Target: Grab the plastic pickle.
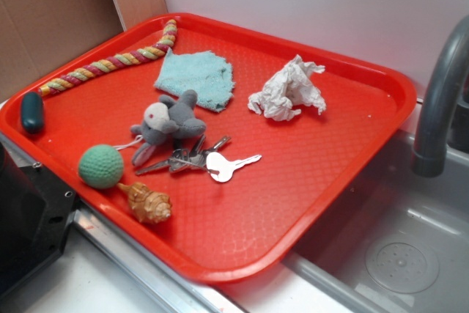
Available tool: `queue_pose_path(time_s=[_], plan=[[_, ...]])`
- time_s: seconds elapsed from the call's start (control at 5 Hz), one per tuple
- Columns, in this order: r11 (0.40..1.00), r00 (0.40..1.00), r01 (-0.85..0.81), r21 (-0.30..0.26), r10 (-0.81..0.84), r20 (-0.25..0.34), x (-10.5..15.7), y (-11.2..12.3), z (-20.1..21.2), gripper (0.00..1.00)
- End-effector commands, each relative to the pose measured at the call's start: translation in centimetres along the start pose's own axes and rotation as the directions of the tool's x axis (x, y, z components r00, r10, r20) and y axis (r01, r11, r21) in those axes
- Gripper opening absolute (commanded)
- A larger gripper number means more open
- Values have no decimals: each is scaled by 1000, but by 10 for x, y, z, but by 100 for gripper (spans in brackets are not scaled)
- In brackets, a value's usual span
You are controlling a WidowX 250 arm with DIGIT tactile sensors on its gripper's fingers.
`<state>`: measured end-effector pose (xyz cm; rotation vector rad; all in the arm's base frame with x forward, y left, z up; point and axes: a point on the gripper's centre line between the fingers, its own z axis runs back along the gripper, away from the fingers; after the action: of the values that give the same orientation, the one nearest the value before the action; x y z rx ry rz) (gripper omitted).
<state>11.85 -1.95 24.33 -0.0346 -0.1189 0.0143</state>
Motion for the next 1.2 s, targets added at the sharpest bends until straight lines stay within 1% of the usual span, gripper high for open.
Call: queue_pose_path(time_s=[0.0,0.2,0.4,0.6,0.8,1.0], plan=[[1000,1000,0,0,0,0,0,0,0,100],[972,970,-235,20,236,-58,8,36,-43,100],[883,882,-469,24,469,-42,7,73,-81,100],[754,756,-654,67,653,38,-1,102,-114,100],[671,675,-737,83,735,55,-15,125,-141,100],[674,682,-730,111,729,57,-27,148,-158,100]])
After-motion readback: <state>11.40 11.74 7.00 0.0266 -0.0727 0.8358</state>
